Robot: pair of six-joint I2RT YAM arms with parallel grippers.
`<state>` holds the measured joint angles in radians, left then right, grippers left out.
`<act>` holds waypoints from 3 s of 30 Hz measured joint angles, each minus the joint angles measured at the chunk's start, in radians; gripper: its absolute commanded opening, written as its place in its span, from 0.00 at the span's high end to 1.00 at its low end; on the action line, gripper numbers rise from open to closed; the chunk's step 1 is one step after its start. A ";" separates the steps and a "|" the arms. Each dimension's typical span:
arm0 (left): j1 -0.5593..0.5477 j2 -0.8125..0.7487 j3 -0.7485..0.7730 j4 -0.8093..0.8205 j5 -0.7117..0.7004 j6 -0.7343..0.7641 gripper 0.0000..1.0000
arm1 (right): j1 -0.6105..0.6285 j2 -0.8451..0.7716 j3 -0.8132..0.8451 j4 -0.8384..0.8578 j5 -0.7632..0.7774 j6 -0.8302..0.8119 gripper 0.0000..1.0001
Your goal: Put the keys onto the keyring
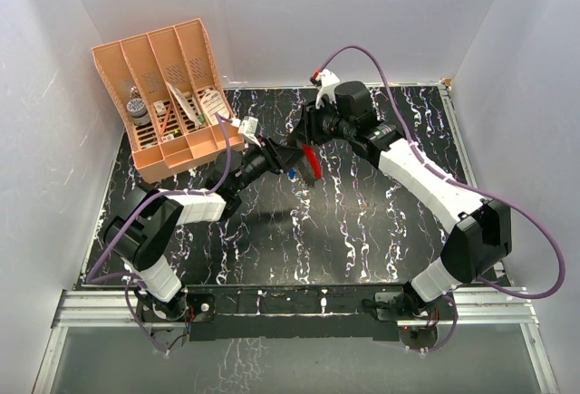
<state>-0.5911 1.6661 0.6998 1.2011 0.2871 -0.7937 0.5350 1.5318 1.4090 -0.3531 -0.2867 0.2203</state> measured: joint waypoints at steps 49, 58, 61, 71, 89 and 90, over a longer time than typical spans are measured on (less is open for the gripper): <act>0.066 0.000 0.091 -0.143 -0.029 -0.140 0.93 | -0.007 -0.321 -0.536 0.425 -0.024 0.018 0.49; 0.066 0.000 0.092 -0.143 -0.037 -0.161 0.94 | -0.007 -0.255 -0.537 0.540 -0.046 0.029 0.57; 0.066 -0.001 0.095 -0.143 -0.038 -0.168 0.94 | -0.007 -0.232 -0.537 0.568 -0.047 0.038 0.59; 0.066 -0.002 0.108 -0.140 -0.044 -0.187 0.94 | -0.007 -0.190 -0.541 0.635 -0.045 0.056 0.75; 0.066 -0.002 0.108 -0.117 -0.053 -0.228 0.94 | -0.005 -0.149 -0.569 0.733 -0.033 0.090 0.97; 0.066 -0.002 0.108 -0.117 -0.056 -0.228 0.94 | -0.005 -0.149 -0.570 0.736 -0.032 0.089 1.00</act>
<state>-0.5255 1.6646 0.8082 1.0840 0.2314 -1.0218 0.5304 1.3827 0.8391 0.3832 -0.3187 0.3096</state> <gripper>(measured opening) 0.412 0.090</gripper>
